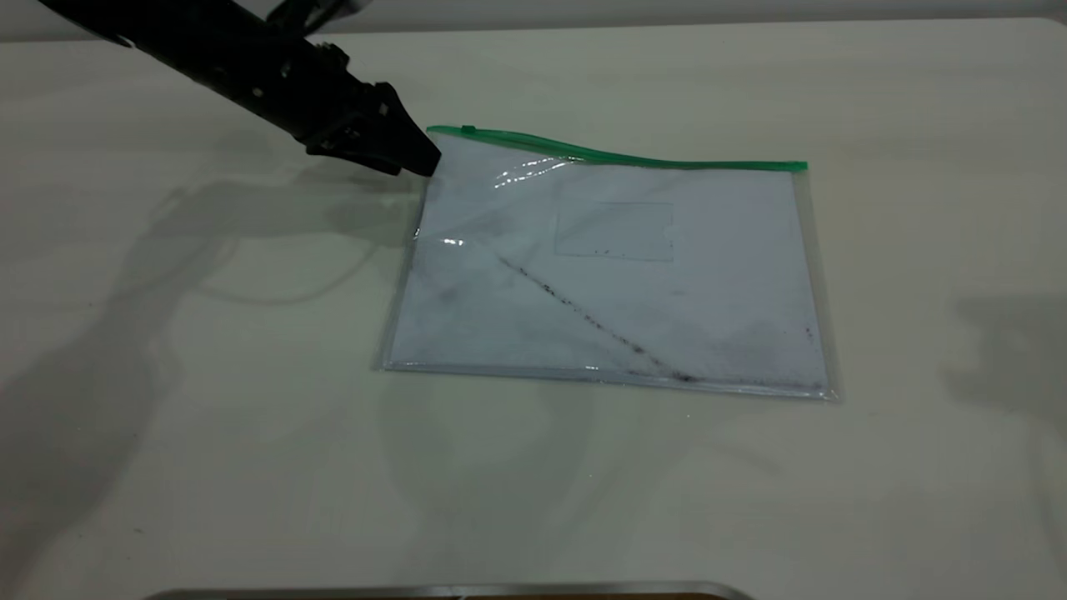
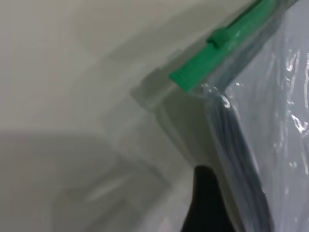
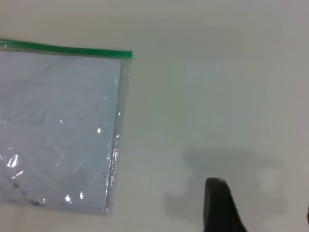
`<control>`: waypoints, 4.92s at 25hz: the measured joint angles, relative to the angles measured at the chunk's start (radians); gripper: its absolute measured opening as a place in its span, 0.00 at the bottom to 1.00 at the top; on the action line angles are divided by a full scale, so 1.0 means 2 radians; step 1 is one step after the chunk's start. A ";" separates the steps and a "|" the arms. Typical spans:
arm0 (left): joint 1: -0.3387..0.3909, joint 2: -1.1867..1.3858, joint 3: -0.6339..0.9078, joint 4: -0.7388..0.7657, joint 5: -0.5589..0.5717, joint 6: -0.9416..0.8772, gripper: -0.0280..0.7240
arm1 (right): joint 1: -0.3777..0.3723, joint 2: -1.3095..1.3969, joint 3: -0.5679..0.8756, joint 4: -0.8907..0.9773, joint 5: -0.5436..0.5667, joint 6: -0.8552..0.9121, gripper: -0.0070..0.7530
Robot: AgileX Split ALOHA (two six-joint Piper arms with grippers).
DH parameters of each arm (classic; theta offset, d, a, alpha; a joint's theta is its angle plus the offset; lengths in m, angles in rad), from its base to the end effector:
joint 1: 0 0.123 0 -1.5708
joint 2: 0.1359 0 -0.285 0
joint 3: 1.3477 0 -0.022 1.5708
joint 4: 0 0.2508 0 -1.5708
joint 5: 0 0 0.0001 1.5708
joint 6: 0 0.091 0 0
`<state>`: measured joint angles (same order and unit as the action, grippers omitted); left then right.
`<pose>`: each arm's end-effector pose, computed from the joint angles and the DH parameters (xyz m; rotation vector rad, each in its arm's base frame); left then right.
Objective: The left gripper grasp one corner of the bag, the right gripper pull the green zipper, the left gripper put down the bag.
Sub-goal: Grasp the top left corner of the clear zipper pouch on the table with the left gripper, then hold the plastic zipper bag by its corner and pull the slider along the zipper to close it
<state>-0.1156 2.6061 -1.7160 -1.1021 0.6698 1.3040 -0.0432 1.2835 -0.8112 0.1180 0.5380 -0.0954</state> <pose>0.4747 -0.1059 -0.0003 0.7043 2.4853 -0.7226 0.2527 -0.0054 0.2586 0.0360 2.4892 0.0595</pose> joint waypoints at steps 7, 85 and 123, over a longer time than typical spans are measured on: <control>-0.008 0.020 -0.016 -0.050 -0.007 0.037 0.82 | 0.000 0.000 0.000 0.000 0.001 0.000 0.62; -0.107 0.060 -0.306 0.138 0.249 0.316 0.11 | 0.212 0.419 -0.231 0.377 -0.112 -0.507 0.62; -0.124 0.062 -0.306 0.137 0.249 0.309 0.11 | 0.200 0.433 -0.232 0.487 -0.078 -0.611 0.25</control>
<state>-0.3630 2.7304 -2.3289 -0.8289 1.1668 1.9223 0.3573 2.1500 -1.2757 1.0920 0.3825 -1.3169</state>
